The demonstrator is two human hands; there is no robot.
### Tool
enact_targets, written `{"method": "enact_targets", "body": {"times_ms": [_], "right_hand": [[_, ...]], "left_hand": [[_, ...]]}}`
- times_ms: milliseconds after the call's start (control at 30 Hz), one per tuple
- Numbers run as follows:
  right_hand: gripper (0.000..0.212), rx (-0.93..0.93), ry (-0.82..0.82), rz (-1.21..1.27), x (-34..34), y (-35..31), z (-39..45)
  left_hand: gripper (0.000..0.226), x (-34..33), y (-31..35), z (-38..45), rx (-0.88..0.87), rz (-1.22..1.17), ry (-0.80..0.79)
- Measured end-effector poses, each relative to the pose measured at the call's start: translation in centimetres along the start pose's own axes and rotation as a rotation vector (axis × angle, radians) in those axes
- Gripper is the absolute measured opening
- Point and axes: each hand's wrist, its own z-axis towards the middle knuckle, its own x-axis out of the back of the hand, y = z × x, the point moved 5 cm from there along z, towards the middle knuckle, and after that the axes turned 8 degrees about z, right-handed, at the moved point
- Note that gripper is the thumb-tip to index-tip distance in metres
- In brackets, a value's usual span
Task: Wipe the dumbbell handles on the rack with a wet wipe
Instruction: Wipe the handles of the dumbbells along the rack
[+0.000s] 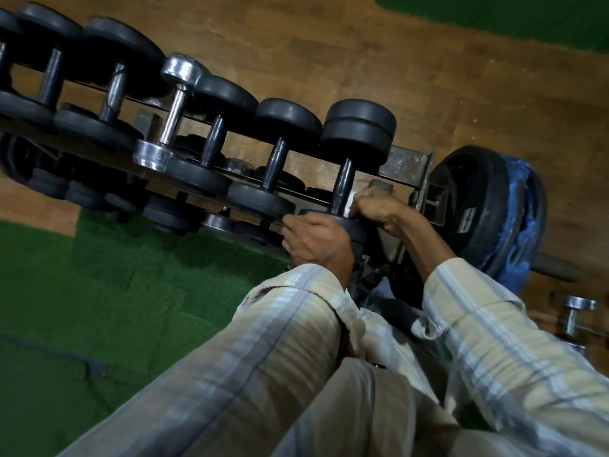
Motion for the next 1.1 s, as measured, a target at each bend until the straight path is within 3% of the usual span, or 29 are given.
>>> {"method": "enact_targets", "body": {"times_ms": [67,167,333,500,733,867,1000,1100], "right_hand": [[0.026,-0.041,-0.023,0.101,-0.2,-0.1,-0.4],[0.010,-0.111,-0.113,0.544,-0.9,-0.9,-0.3],[0.058,-0.055,-0.155,0.869,-1.1,-2.4,1.4],[0.062,-0.083,-0.223,1.044,-1.5,-1.8,2.4],[0.025,-0.064,-0.313,0.728,-3.3,-2.8,0.6],[0.042,-0.068,-0.253,0.588,-3.7,-1.5,0.2],[0.014,-0.007,-0.104,0.305,-3.2,-0.7,-0.3],[0.037,-0.014,0.035,0.130,-1.7,-0.5,-0.5]], "left_hand": [[0.032,0.0,0.1,0.0,0.005,-0.001,-0.001],[0.029,0.1,0.2,0.0,0.009,0.001,-0.004],[0.028,0.4,0.2,0.0,0.006,0.006,-0.011],[0.030,0.7,0.4,-0.1,0.013,0.004,-0.034],[0.031,0.8,0.2,0.1,0.032,0.017,-0.023],[0.029,0.8,0.3,0.0,0.032,0.005,-0.042],[0.028,0.9,0.2,0.1,0.051,-0.004,-0.057],[0.027,0.8,0.3,0.0,0.052,0.003,-0.099]]}}
